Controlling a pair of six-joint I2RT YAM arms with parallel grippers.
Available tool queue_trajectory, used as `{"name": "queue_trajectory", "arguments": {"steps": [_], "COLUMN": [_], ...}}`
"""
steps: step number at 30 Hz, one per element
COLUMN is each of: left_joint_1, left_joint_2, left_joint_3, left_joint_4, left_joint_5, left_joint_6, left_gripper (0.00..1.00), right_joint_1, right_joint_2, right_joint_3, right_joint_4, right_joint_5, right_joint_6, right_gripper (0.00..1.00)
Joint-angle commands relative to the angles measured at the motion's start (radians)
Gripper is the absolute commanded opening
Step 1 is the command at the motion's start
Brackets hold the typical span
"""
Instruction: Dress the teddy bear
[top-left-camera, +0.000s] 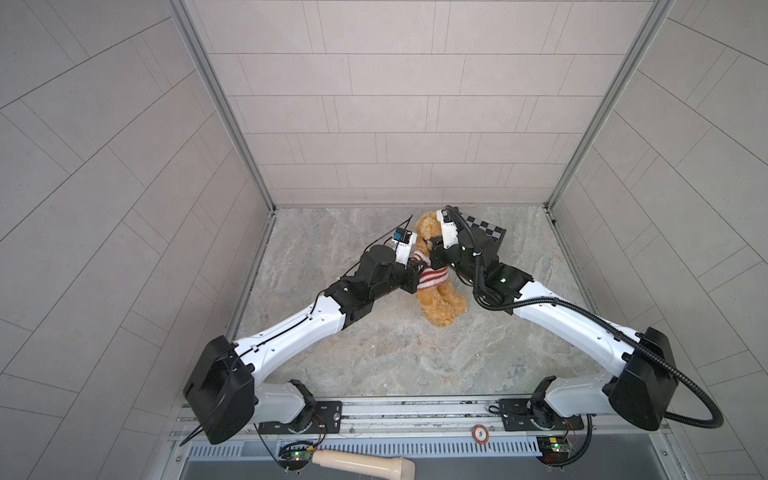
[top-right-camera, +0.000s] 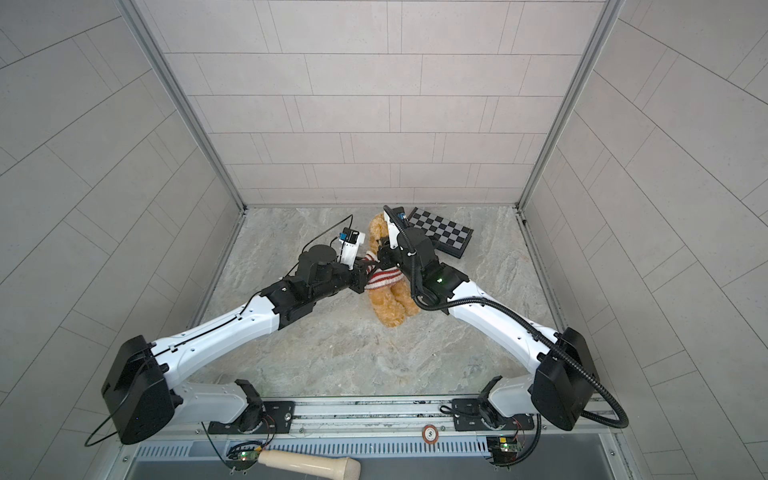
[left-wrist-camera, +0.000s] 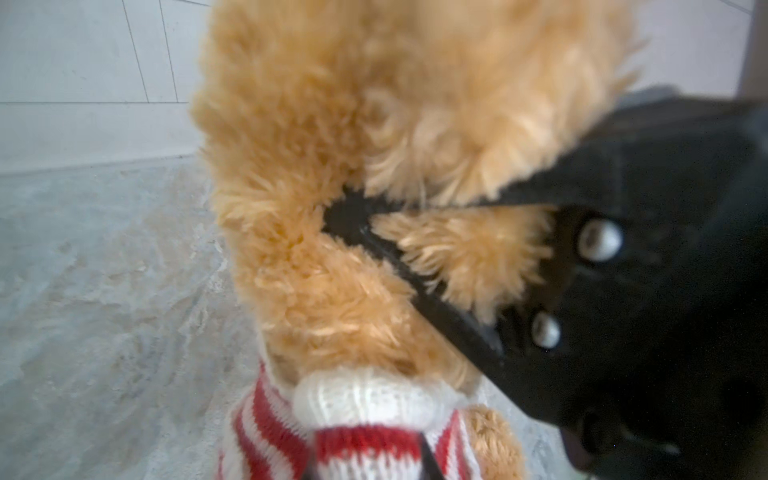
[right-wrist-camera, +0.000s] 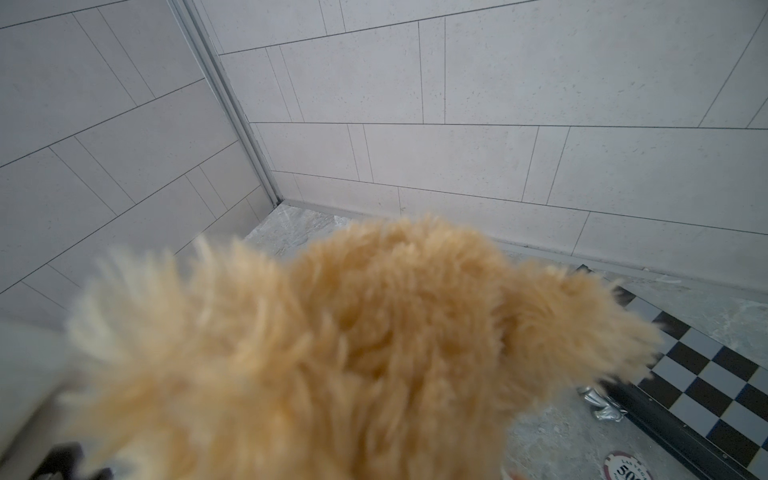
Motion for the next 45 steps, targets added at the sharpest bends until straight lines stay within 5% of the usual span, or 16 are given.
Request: {"name": "queue_trajectory", "arguments": {"steps": [1, 2, 3, 7, 12, 19, 23, 34, 38, 45], "left_joint_1": [0.069, 0.117, 0.159, 0.230, 0.271, 0.284, 0.285, 0.284, 0.285, 0.281], "left_joint_2": [-0.065, -0.086, -0.104, -0.170, -0.232, -0.364, -0.395, -0.428, -0.417, -0.411], "left_joint_3": [-0.014, -0.034, -0.052, -0.085, -0.073, 0.029, 0.114, 0.163, 0.164, 0.116], "left_joint_4": [0.058, 0.087, 0.111, 0.158, 0.178, 0.018, -0.072, -0.083, -0.119, -0.007], "left_joint_5": [0.165, 0.247, 0.297, 0.453, 0.647, 0.889, 0.990, 0.948, 0.876, 0.912], "left_joint_6": [-0.024, -0.047, -0.064, -0.086, -0.099, -0.062, -0.038, -0.052, -0.022, -0.077], "left_gripper": [0.04, 0.01, 0.00, 0.00, 0.00, 0.00, 0.00, 0.00, 0.00, 0.00], "right_joint_1": [0.011, 0.010, 0.009, -0.014, -0.087, -0.206, -0.208, -0.171, -0.161, -0.128], "right_joint_2": [-0.108, -0.144, -0.175, -0.265, -0.346, -0.471, -0.531, -0.527, -0.543, -0.500], "right_joint_3": [-0.052, -0.098, -0.134, -0.198, -0.293, -0.569, -0.569, -0.496, -0.455, -0.397], "right_joint_4": [0.171, 0.229, 0.272, 0.340, 0.408, 0.957, 0.895, 0.895, 0.831, 0.686], "right_joint_5": [-0.088, -0.098, -0.120, -0.372, -0.551, -0.732, -0.786, -0.979, -0.983, -0.906], "right_joint_6": [-0.001, -0.012, -0.033, -0.120, -0.106, 0.111, 0.061, 0.075, 0.054, -0.046], "right_gripper": [0.52, 0.71, 0.80, 0.99, 0.99, 0.99, 1.00, 0.94, 0.96, 0.99]}}
